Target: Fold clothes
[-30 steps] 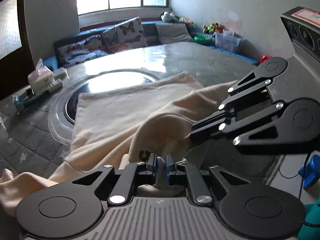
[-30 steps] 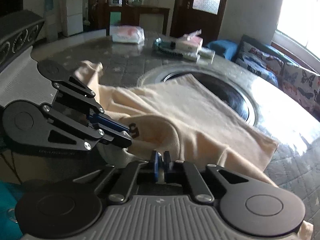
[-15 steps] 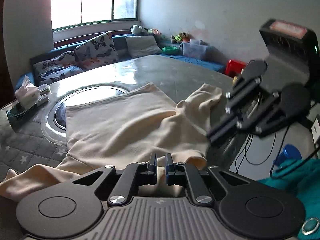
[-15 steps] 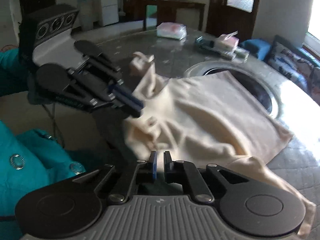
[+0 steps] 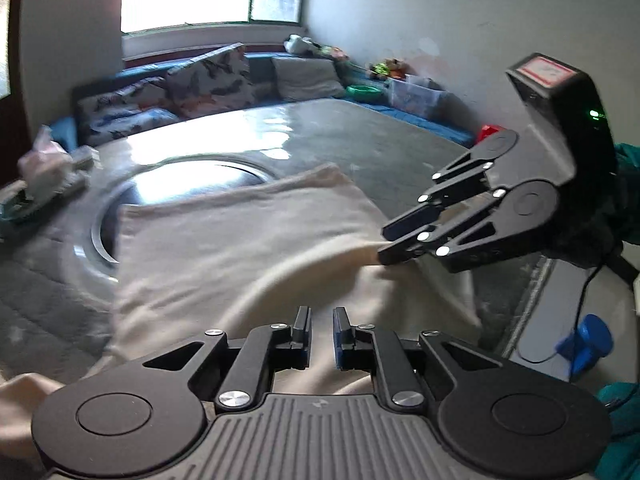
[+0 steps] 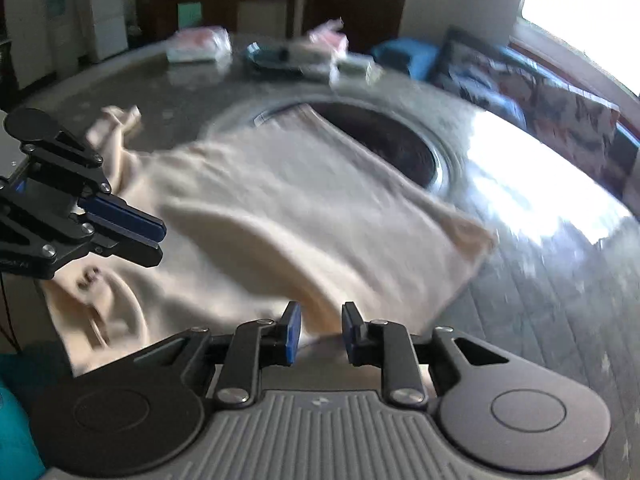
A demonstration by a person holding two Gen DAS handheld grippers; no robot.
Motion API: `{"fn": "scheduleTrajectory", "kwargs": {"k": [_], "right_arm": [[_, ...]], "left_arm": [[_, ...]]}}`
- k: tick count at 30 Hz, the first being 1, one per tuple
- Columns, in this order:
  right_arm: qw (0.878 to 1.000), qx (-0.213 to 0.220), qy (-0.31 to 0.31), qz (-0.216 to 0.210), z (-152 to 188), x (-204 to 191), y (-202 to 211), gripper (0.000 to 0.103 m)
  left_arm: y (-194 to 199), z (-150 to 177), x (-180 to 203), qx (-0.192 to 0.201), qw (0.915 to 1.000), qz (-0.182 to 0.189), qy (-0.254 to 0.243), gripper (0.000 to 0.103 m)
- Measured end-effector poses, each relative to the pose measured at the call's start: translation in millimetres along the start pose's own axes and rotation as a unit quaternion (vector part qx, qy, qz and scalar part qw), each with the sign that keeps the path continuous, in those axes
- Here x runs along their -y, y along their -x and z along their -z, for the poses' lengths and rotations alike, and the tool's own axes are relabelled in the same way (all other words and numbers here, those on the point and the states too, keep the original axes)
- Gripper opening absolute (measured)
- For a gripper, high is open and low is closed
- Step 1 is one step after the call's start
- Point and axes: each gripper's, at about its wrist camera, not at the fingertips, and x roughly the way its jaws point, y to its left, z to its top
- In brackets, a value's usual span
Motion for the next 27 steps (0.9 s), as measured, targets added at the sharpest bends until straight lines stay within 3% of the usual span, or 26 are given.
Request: {"fn": "scheduleTrajectory", "kwargs": {"k": [9, 14, 20, 24, 27], "right_arm": [[0.999, -0.038, 0.002, -0.019, 24.8, 2.1, 26.1, 0.022], [0.999, 0.004, -0.051, 0.01, 3.9, 37.0, 31.7, 0.025], [0.991, 0.024, -0.126, 0.042, -21.6, 93.4, -2.0, 0.028], [0.985, 0.02, -0.169, 0.037, -30.4, 122.7, -31.1, 0.028], [0.982, 0.015, -0.184, 0.034, -34.6, 136.6, -50.5, 0.027]], "left_arm": [[-21.5, 11.0, 30.2, -0.045, 0.9936, 0.085, -0.059, 0.012], [-25.4, -0.8, 31.6, -0.03, 0.9939, 0.088, -0.058, 0.019], [-47.5, -9.5, 36.6, -0.039, 0.9929, 0.102, -0.049, 0.021], [-52.2, -5.5, 44.6, -0.057, 0.9879, 0.131, -0.06, 0.021], [-51.0, -7.5, 41.7, -0.06, 0.9874, 0.134, -0.059, 0.021]]}}
